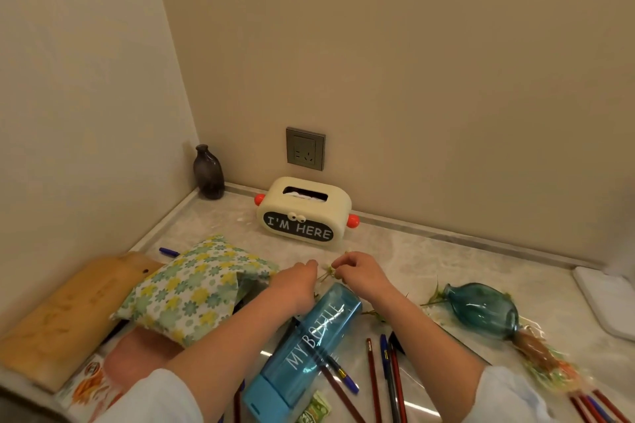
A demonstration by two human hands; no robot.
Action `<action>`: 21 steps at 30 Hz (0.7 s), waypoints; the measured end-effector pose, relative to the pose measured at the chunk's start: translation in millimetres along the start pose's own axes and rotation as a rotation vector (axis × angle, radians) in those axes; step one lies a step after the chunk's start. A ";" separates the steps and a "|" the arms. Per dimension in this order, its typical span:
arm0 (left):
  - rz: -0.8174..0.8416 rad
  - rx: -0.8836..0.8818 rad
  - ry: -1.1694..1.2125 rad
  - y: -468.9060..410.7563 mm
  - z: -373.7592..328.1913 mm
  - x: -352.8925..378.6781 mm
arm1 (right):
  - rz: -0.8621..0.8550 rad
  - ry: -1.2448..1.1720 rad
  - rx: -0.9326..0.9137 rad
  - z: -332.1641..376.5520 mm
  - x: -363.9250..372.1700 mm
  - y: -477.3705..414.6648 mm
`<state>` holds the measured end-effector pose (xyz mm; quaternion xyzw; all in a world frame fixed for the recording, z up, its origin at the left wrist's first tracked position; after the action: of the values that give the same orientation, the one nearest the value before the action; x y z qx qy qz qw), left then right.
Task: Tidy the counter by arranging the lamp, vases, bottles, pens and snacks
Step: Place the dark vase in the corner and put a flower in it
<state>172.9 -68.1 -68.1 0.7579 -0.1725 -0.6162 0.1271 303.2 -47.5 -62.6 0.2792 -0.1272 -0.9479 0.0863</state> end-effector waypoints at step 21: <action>-0.477 0.041 0.826 17.1 -2.5 -92.6 | 0.035 -0.307 -0.074 58.5 -22.2 12.8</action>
<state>156.8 -45.0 21.8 0.9602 0.0592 -0.2718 0.0249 290.5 -43.2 -0.2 0.1253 -0.1087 -0.9818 0.0925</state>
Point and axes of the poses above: each hand's wrist, its own y-axis away from the middle knuckle, its own x-axis out of the palm, z = x × y, the point moved 5 cm from there along -y, towards the middle knuckle, and after that the axes turned 1 degree about -x, right-handed, at the moved point
